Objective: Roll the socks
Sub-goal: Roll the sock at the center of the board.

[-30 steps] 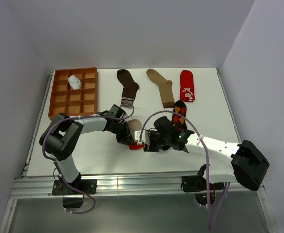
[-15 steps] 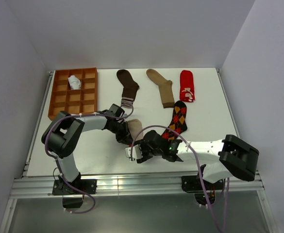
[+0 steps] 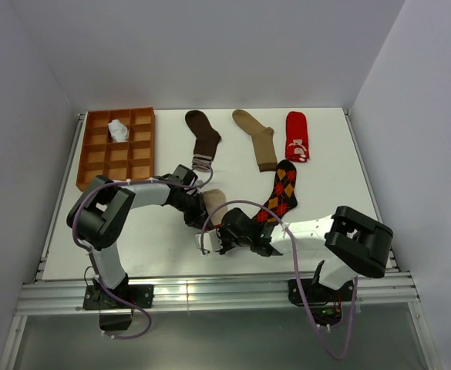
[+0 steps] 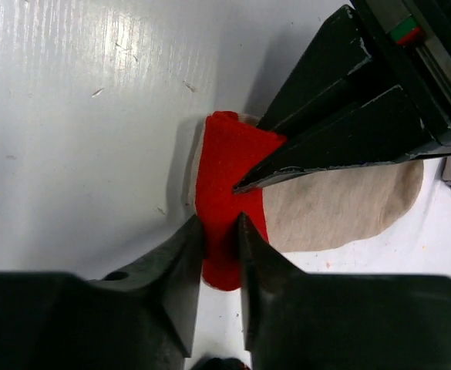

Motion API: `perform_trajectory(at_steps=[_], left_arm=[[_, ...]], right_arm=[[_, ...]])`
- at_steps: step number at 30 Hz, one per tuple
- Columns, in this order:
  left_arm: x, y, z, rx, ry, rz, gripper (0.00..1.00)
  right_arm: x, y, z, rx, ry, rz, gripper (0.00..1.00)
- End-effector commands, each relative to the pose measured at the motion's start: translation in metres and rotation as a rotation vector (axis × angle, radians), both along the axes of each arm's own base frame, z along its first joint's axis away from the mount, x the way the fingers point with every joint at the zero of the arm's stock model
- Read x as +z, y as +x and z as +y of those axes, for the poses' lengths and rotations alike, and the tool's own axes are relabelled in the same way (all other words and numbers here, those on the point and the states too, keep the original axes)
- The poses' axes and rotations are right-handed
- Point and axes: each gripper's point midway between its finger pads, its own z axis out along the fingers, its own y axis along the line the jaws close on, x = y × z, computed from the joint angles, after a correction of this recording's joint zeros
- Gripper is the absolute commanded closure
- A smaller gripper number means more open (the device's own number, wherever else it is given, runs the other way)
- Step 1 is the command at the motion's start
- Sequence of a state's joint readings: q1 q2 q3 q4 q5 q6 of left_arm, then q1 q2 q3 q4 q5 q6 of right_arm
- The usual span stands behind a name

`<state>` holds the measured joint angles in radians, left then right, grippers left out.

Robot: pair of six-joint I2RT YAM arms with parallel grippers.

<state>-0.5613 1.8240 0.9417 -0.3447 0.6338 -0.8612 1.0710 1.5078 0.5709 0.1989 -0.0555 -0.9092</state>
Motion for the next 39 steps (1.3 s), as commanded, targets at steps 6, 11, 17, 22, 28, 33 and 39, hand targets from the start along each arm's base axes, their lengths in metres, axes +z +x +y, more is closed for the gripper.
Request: perform_trajectory(at_steps=[6, 11, 17, 22, 28, 33, 39], left_arm=[[-0.021, -0.002, 0.021, 0.022, 0.100, -0.041, 0.81], [-0.002, 0.009, 0.022, 0.107, 0.051, -0.093, 0.62], [0.015, 0.019, 0.026, 0.218, 0.018, -0.174, 0.52], [0.028, 0.029, 0.037, 0.301, 0.030, -0.286, 0.51], [0.035, 0.042, 0.054, 0.363, 0.073, -0.436, 0.52], [0.041, 0.053, 0.053, 0.318, 0.154, -0.651, 0.52], [0.056, 0.049, 0.033, 0.217, 0.091, -0.862, 0.50]], right_arm=[[0.020, 0.008, 0.014, -0.036, 0.049, 0.092, 0.86], [0.028, -0.009, 0.012, -0.018, -0.030, 0.388, 0.86], [0.033, -0.014, -0.002, -0.041, -0.100, 0.718, 0.86], [0.030, -0.012, -0.014, -0.079, -0.189, 0.953, 0.85], [0.017, -0.005, -0.019, -0.165, -0.233, 1.202, 0.84], [0.004, 0.003, -0.018, -0.246, -0.256, 1.325, 0.84], [-0.005, 0.010, -0.018, -0.302, -0.290, 1.396, 0.83]])
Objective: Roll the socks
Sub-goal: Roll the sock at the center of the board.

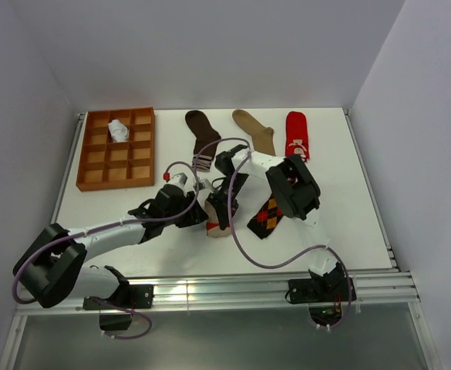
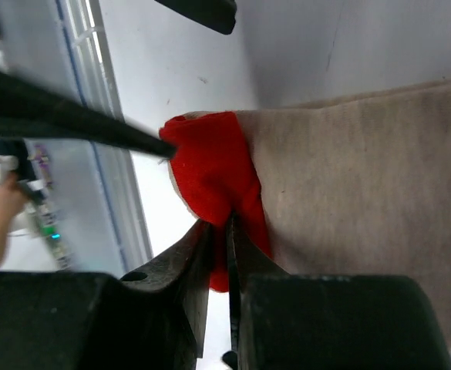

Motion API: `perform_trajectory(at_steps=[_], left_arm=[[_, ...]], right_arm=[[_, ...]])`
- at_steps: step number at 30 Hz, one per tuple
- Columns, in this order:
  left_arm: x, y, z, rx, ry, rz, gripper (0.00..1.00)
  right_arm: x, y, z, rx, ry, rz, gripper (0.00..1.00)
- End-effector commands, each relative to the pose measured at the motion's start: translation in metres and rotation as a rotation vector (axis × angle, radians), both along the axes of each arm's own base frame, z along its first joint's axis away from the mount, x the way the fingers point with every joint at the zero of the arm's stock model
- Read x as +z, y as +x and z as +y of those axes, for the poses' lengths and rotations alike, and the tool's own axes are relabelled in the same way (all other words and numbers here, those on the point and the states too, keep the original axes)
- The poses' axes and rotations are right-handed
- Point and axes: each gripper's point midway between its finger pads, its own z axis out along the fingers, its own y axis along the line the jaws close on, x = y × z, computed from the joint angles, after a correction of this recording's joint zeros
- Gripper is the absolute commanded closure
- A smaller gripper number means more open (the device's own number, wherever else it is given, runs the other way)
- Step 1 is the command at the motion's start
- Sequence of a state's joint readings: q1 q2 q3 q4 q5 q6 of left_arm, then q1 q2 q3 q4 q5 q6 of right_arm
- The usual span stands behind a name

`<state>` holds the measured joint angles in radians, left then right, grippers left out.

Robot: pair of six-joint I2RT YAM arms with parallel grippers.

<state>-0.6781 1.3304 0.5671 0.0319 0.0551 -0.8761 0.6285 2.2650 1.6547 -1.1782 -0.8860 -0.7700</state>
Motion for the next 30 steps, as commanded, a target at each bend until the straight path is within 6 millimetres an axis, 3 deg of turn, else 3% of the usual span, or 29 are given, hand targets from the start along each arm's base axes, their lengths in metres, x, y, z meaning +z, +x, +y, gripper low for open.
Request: perform_trajectory(at_steps=[1, 7, 14, 22, 30], left_arm=[[0.029, 0.020, -0.009, -0.041, -0.004, -0.253, 0.49], [0.035, 0.016, -0.029, -0.185, -0.011, -0.368, 0.46], [0.034, 0.002, -0.052, -0.332, -0.091, -0.376, 0.46], [0.015, -0.012, -0.066, -0.445, -0.125, -0.329, 0.50], [-0.005, -0.017, -0.066, -0.463, -0.107, -0.275, 0.54]], right_arm=[[-0.011, -0.003, -0.009, 0.000, -0.087, 0.063, 0.83], [-0.012, 0.006, -0.008, -0.046, -0.111, 0.124, 0.80], [-0.018, 0.017, -0.011, -0.107, -0.150, 0.142, 0.81], [-0.025, 0.026, -0.015, -0.152, -0.194, 0.155, 0.81], [-0.028, 0.032, -0.019, -0.174, -0.214, 0.150, 0.81]])
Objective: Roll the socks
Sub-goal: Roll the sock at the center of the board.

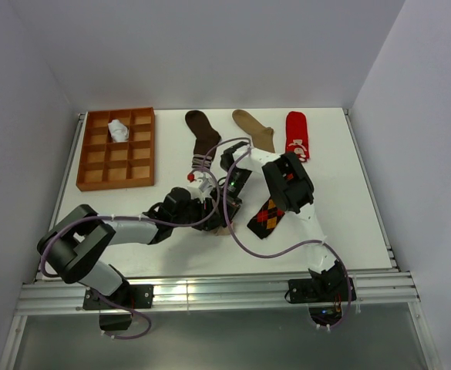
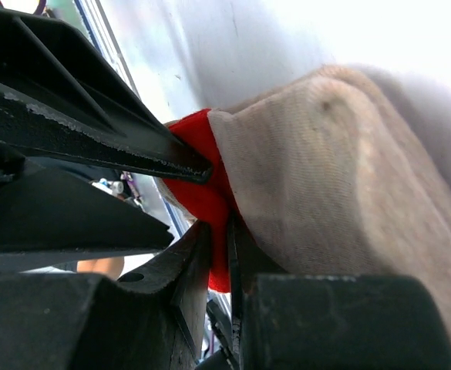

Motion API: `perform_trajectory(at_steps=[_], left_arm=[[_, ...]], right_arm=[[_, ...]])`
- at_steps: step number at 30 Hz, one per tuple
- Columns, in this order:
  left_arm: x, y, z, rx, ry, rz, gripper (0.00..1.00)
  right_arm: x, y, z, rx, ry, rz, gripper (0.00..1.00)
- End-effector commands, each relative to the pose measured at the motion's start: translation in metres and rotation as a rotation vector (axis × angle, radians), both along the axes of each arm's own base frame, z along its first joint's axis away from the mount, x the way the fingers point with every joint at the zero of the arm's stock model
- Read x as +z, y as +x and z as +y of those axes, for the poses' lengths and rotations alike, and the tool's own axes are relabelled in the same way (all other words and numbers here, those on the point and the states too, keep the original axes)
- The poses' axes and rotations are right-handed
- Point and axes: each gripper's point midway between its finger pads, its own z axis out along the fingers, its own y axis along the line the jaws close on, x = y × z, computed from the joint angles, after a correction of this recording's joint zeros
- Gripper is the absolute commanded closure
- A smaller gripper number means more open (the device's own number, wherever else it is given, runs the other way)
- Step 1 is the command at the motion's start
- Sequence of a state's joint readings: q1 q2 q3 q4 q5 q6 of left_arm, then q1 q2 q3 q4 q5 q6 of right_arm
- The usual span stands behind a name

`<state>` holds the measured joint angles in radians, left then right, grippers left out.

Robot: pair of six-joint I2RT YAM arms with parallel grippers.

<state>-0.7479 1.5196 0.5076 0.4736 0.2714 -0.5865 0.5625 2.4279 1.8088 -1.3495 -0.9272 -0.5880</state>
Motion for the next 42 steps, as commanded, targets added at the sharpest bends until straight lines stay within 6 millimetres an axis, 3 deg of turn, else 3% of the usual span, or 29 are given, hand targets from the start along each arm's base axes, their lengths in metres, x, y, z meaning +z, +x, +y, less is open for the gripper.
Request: perform_trajectory(at_steps=[1, 10, 14, 19, 22, 27, 30, 35, 42], left_arm=[[0.004, -0.003, -0.008, -0.053, -0.029, -0.023, 0.55], [-0.009, -0.012, -0.004, -0.054, -0.009, 0.038, 0.62], [-0.016, -0.012, -0.003, -0.039, 0.020, 0.082, 0.78], [-0.036, -0.008, 0.015, 0.054, 0.159, 0.164, 0.97], [-0.041, -0.005, 0.024, 0.114, 0.238, 0.210, 1.00], [-0.043, -0.005, 0.030, 0.212, 0.323, 0.344, 1.00], [-0.045, -0.008, 0.034, 0.260, 0.370, 0.429, 1.00], [-0.036, -0.012, 0.027, 0.277, 0.379, 0.517, 0.99], [-0.027, -0.019, 0.027, 0.229, 0.371, 0.654, 1.00]], right_arm=[[-0.024, 0.023, -0.011, 0.028, -0.045, -0.113, 0.81], [-0.030, 0.031, -0.018, 0.006, -0.073, -0.144, 0.80], [-0.031, 0.037, -0.019, -0.003, -0.088, -0.183, 0.79], [-0.032, 0.046, -0.021, -0.015, -0.098, -0.261, 0.73], [-0.029, 0.052, -0.021, -0.028, -0.095, -0.320, 0.65], [-0.005, 0.070, -0.019, -0.069, -0.044, -0.477, 0.47], [0.016, 0.080, -0.019, -0.125, 0.016, -0.521, 0.43], [0.041, 0.091, -0.028, -0.216, 0.101, -0.532, 0.42], [0.071, 0.106, -0.067, -0.296, 0.165, -0.702, 0.42]])
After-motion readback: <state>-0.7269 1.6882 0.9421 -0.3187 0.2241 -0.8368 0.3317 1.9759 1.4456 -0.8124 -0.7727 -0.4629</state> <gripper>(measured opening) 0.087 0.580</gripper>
